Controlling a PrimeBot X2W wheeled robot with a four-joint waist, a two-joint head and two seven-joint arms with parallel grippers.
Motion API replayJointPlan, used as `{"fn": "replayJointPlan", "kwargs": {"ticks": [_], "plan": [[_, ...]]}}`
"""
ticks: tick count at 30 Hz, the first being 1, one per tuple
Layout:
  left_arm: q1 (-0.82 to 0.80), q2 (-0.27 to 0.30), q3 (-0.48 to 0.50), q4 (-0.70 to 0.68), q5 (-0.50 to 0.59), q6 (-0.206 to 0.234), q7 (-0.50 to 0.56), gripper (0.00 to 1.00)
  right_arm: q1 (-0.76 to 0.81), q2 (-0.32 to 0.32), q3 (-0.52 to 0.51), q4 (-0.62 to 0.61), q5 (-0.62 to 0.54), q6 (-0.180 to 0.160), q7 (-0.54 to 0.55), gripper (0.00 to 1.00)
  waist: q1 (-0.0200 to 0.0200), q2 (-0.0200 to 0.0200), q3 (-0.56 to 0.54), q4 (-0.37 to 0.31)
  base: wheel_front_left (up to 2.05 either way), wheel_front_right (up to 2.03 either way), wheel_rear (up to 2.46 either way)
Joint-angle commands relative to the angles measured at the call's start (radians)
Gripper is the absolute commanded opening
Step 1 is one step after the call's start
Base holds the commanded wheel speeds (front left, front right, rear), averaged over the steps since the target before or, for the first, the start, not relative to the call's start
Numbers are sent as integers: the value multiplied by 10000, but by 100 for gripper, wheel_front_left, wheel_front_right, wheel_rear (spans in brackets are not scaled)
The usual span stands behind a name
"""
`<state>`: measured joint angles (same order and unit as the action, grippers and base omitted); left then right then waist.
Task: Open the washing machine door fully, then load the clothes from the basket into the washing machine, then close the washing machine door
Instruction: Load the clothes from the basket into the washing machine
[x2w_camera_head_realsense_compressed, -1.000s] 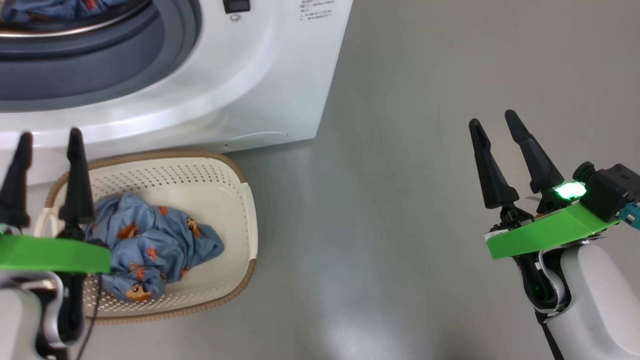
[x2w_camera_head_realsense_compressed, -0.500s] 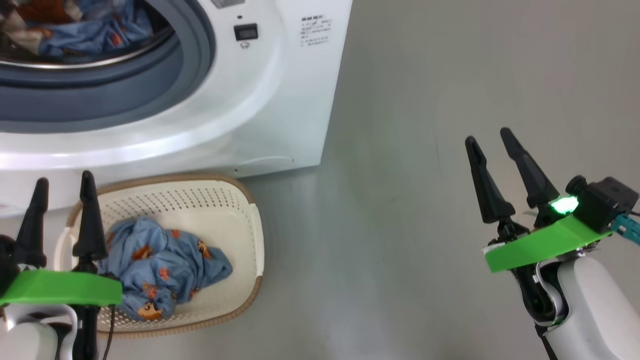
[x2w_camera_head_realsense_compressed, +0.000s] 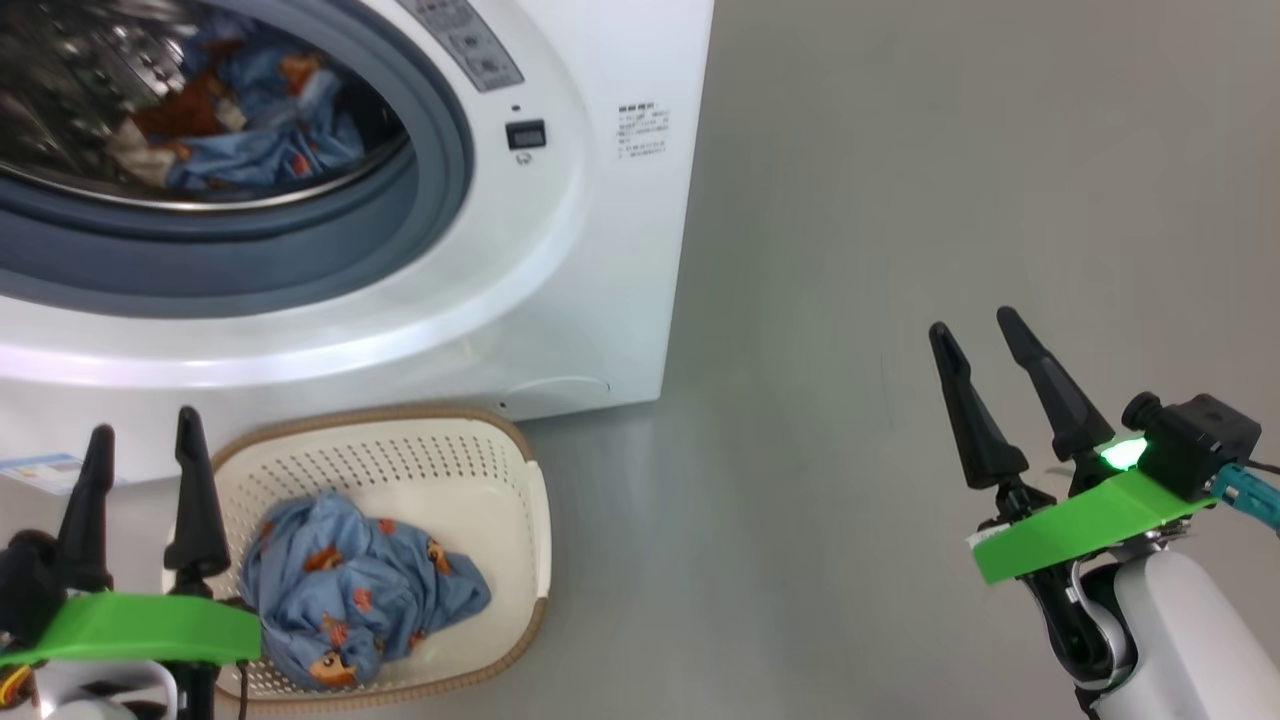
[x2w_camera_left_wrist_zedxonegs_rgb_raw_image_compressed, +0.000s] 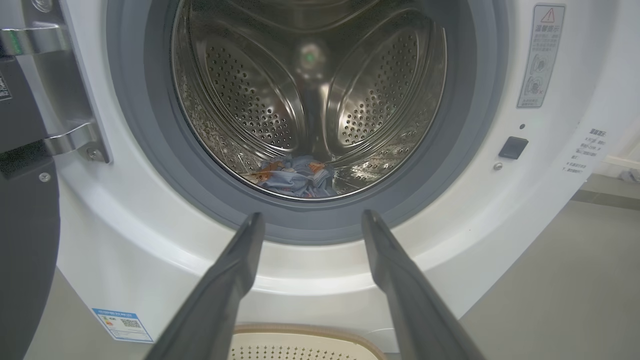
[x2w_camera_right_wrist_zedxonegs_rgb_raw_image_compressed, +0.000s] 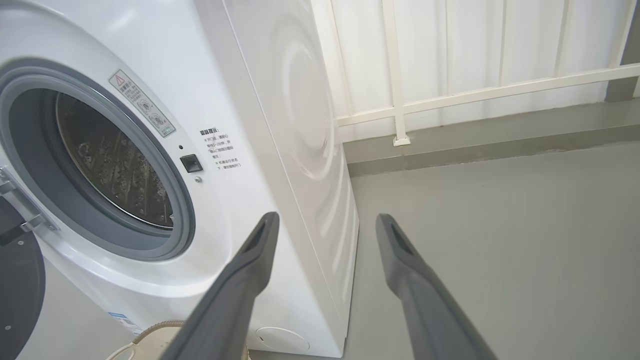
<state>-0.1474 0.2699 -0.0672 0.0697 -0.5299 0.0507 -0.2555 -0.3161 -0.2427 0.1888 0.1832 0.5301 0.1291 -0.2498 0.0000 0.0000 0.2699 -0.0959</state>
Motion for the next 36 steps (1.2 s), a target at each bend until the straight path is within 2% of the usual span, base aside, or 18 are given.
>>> {"fn": "replayJointPlan", "kwargs": {"ticks": [1, 16, 36], "plan": [[54, 168, 448, -156, 124, -57, -61, 100, 223, -103, 245, -188, 44, 16, -120, 100, 0, 0, -378, 86, 0, 0, 0], [504, -243, 614, -85, 372, -321, -62, 100, 530, -167, 267, -200, 81, 16, -120, 100, 0, 0, -1008, 259, 0, 0, 0], [512, -592, 768, 60, 525, -543, -62, 100, 619, -246, 328, -305, 119, 16, -120, 100, 0, 0, -1179, 440, 0, 0, 0]]}}
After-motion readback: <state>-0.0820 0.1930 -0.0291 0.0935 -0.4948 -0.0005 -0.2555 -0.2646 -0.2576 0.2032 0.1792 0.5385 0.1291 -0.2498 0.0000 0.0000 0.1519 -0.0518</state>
